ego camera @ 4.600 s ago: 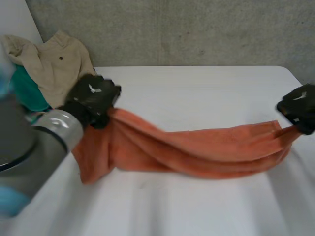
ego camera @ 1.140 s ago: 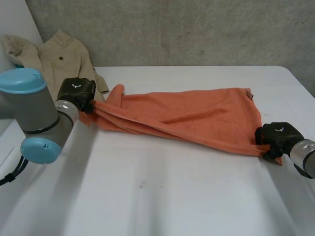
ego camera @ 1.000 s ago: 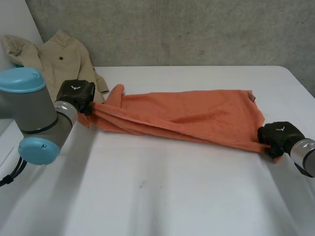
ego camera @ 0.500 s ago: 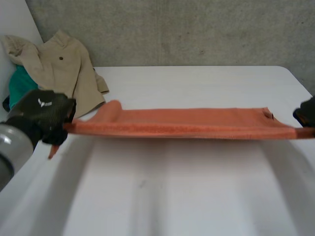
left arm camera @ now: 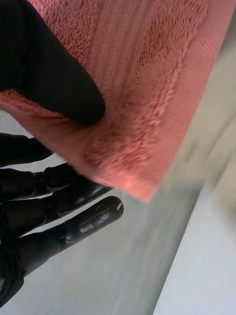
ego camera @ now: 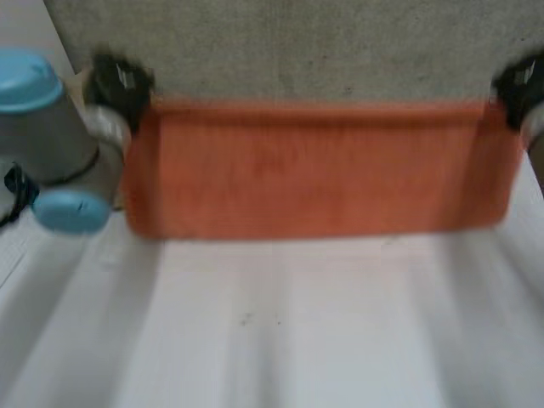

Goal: Fold the laundry.

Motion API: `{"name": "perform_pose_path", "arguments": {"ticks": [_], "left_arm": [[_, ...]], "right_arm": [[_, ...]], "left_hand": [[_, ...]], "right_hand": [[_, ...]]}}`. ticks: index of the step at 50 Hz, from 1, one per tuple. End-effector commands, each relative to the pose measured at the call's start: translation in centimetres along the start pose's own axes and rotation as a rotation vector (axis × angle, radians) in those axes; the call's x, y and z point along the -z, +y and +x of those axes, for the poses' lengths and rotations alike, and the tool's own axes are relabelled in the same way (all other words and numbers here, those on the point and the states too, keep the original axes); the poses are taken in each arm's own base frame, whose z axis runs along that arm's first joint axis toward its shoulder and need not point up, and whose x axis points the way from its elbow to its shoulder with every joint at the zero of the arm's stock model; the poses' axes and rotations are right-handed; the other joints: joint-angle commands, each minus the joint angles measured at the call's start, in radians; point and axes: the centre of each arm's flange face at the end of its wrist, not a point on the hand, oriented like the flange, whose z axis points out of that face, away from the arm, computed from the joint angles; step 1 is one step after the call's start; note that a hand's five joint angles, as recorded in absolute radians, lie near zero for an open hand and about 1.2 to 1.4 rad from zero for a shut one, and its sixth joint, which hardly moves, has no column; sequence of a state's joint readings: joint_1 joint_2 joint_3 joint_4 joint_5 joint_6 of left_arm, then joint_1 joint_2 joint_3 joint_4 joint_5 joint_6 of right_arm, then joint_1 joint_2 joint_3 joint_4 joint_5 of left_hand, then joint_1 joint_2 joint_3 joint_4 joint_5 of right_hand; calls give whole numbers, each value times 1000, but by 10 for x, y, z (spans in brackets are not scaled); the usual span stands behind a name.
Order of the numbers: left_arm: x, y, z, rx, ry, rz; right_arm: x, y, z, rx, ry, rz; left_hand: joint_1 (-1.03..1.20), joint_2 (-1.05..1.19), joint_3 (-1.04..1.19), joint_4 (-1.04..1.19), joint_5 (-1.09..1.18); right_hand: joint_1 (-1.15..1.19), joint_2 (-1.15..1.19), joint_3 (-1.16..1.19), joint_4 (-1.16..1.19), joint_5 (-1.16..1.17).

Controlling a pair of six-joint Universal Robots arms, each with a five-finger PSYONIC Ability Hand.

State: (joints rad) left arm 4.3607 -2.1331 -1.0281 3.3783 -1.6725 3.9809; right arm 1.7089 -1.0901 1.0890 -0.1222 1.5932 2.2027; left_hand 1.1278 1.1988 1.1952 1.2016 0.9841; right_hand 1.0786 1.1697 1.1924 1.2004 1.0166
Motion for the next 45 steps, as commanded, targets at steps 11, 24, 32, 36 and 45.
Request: {"name": "perform_pose_path", "arguments": {"ticks": [11,24,32,36,45], "left_arm": [[-10,-12,-12,43,-158,182],[53,68,83,77,151,-71],[118,82,104,34,310,-188],[157,70,83,2,361,-228],[257,60,50,-95,717,-526]], "right_arm": [[-11,-30,11,-103,113,190],[9,47,-102,-102,-259,-49],[52,67,-115,-86,-461,-232],[88,80,-92,-52,-596,-398],[147,103,-51,161,-769,-541]], "left_hand": [[269,197,201,195,238],[269,197,201,195,238],[269,197,201,195,238],[269,197,201,195,238],[269,197,201,195,238]], "right_hand": [[318,227,204,196,205],[318,227,204,196,205],[318,227,204,196,205],[318,227,204,196,205],[318,227,204,196,205]]}}
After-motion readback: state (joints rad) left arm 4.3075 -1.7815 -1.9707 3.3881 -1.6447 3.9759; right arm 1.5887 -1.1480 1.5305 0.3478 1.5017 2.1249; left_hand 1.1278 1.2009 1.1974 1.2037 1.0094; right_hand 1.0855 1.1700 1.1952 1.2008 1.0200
